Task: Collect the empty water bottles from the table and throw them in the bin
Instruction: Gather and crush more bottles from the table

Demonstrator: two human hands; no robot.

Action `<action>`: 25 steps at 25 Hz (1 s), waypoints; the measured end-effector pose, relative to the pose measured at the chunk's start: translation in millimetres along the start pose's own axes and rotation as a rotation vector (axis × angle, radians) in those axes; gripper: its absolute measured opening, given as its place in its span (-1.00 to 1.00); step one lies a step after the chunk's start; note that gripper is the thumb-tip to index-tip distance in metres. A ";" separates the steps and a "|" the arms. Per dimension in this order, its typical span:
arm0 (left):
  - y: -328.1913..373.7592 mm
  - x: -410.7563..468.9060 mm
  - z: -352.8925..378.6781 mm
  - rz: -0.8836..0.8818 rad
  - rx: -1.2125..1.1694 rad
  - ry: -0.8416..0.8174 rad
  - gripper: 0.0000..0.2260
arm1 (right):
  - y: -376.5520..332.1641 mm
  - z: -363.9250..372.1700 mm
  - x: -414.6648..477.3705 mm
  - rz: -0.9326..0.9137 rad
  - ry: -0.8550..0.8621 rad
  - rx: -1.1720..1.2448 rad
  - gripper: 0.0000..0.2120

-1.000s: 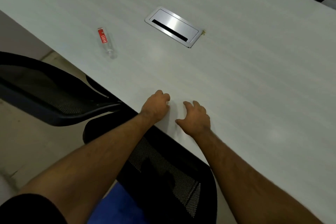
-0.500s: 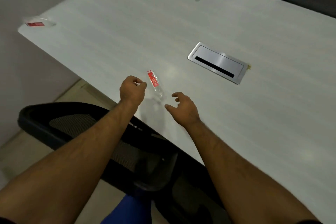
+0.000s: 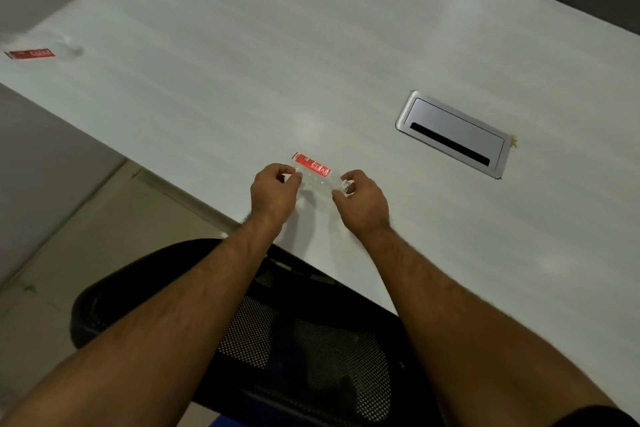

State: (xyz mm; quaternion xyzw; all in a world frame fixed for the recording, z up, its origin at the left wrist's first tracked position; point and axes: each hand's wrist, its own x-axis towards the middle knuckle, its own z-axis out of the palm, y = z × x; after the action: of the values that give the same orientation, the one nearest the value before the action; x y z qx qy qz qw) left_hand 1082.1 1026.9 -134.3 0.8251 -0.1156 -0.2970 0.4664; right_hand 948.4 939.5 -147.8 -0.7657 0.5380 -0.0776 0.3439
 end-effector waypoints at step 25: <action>105.2 -198.9 -74.8 0.497 -0.064 -0.110 -0.89 | -72.1 -108.3 -164.8 -0.376 0.301 0.237 -0.62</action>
State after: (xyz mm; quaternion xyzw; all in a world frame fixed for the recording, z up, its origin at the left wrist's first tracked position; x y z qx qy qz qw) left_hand 977.4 1115.8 59.0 0.7388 -0.3305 -0.2214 0.5440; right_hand 883.6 1049.4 19.0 -0.7864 0.4187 -0.3155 0.3267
